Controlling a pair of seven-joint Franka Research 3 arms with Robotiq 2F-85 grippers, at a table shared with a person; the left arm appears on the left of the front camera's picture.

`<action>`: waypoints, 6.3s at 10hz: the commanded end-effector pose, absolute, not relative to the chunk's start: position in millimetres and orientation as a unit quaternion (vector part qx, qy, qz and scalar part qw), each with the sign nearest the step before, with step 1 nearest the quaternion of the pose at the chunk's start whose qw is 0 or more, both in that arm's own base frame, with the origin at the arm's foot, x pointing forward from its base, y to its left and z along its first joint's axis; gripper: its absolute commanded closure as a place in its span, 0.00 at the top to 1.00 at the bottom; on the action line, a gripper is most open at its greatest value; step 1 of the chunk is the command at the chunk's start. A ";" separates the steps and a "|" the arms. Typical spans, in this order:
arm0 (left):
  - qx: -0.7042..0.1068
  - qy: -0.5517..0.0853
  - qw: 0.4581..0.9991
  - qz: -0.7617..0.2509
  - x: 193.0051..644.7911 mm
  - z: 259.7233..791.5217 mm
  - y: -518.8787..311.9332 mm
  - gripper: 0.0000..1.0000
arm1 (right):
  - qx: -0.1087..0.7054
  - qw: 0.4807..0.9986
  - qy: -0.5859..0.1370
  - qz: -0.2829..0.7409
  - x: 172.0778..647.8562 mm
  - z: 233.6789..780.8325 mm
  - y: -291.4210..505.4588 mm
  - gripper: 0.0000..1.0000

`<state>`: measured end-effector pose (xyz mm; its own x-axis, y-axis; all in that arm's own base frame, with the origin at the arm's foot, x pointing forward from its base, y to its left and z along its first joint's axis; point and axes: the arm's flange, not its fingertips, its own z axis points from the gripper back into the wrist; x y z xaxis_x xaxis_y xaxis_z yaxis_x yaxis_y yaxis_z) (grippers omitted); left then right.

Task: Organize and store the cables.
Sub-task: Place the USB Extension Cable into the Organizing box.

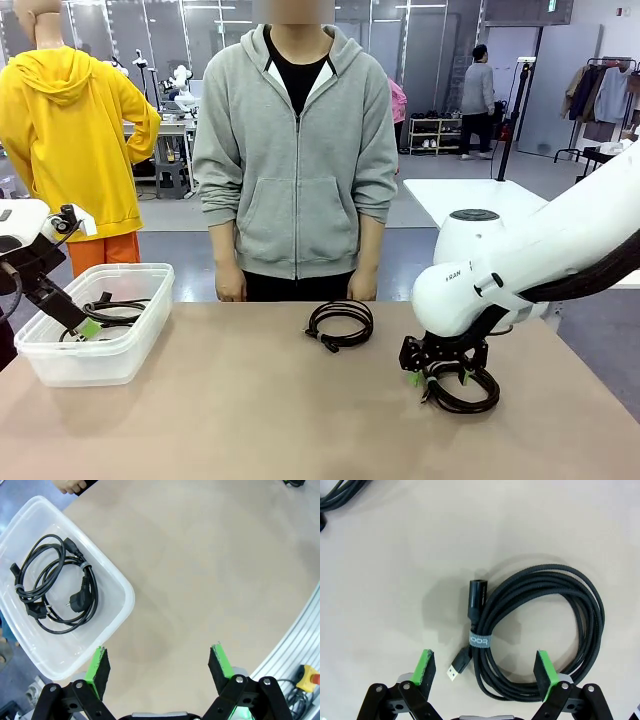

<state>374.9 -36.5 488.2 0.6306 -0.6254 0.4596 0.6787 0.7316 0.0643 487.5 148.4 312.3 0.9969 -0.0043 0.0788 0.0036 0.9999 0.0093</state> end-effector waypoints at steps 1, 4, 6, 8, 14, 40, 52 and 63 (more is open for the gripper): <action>-0.055 -0.234 0.901 -0.360 376.3 487.6 -38.6 1.00 | -0.010 0.998 -0.053 -0.023 497.1 304.1 161.4 1.00; -0.055 -0.234 0.901 -0.360 376.3 487.6 -38.6 1.00 | -0.001 0.997 -0.066 -0.032 502.8 298.2 161.9 1.00; -0.055 -0.234 0.901 -0.360 376.3 487.6 -38.6 1.00 | 0.007 0.997 -0.068 -0.034 503.3 297.3 161.7 0.84; -0.055 -0.234 0.901 -0.360 376.3 487.6 -38.6 1.00 | 0.017 0.997 -0.061 -0.033 502.0 297.1 161.2 0.24; -0.055 -0.234 0.901 -0.360 376.3 487.6 -38.6 1.00 | 0.004 0.996 -0.076 -0.037 500.0 303.8 163.7 0.00; -0.055 -0.234 0.901 -0.360 376.3 487.6 -38.6 1.00 | 0.076 0.981 -0.004 0.180 467.0 327.6 427.0 0.49; -0.092 -0.206 0.900 -0.372 380.5 484.6 -63.8 1.00 | 0.179 0.956 -0.032 0.228 451.7 372.3 362.5 1.00; -0.132 -0.055 0.955 -0.261 394.5 460.0 -231.5 1.00 | 0.218 0.893 -0.202 0.339 362.9 454.9 68.6 1.00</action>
